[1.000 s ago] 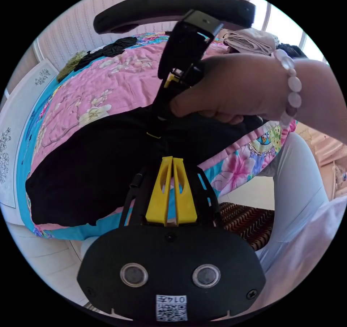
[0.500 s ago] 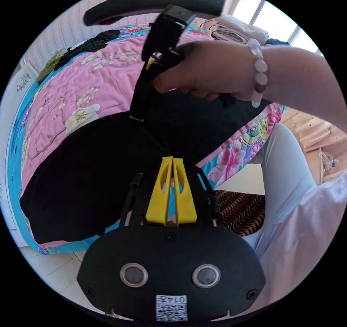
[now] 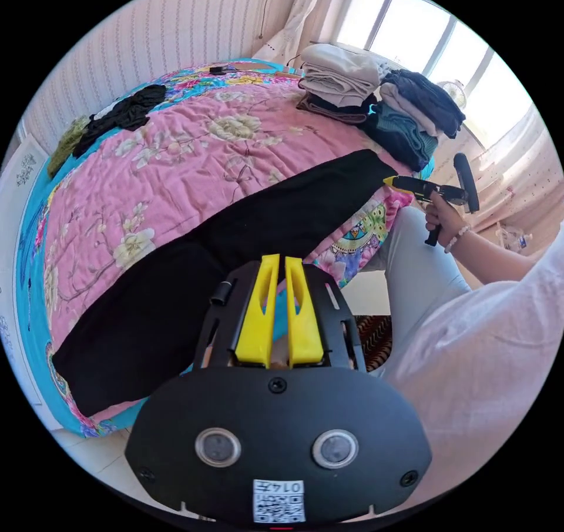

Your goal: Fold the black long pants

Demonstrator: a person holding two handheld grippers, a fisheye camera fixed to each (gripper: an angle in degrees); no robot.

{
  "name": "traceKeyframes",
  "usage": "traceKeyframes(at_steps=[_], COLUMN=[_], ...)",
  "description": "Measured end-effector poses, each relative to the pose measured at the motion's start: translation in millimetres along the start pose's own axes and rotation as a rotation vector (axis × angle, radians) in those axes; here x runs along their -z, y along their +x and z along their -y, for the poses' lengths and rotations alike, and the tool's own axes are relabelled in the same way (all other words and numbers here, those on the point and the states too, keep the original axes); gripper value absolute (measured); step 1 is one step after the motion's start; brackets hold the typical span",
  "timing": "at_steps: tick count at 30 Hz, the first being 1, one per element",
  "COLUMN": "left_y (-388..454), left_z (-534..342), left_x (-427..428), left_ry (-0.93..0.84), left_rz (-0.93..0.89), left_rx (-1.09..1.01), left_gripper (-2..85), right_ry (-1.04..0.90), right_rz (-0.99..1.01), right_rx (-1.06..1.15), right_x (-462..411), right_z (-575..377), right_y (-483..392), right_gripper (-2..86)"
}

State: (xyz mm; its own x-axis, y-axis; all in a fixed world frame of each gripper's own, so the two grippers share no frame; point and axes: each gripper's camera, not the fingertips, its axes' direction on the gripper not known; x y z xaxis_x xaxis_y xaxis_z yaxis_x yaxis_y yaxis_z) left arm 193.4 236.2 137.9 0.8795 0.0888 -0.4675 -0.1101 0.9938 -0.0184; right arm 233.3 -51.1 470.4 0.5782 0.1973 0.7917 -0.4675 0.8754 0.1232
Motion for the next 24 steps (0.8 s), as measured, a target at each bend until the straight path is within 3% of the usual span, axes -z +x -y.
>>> traceKeyframes(at_steps=[3, 9, 14, 18, 24], left_y=[26, 94, 149, 195, 237], left_z=[52, 164, 230, 270, 306], left_x=[-12, -48, -89, -142, -205], left_ry=[0.021, 0.011, -0.022, -0.13, -0.219], left_rz=[-0.02, -0.078, -0.095, -0.065, -0.044], left_rx=[-0.078, -0.283, -0.442, -0.567, -0.608], left_gripper=[4.5, 5.2, 6.1, 7.2, 8.4], right_ry=[0.106, 0.209, 0.151, 0.151, 0.155], right_rz=[0.046, 0.16, 0.16, 0.305, 0.373], right_rx=[-0.129, -0.235, -0.255, -0.302, -0.309], right_x=[25, 43, 42, 46, 50], right_z=[5, 13, 21, 19, 17], right_y=[61, 142, 178, 213, 238], right_gripper=[12.7, 13.3, 9.4, 4.7, 2.8])
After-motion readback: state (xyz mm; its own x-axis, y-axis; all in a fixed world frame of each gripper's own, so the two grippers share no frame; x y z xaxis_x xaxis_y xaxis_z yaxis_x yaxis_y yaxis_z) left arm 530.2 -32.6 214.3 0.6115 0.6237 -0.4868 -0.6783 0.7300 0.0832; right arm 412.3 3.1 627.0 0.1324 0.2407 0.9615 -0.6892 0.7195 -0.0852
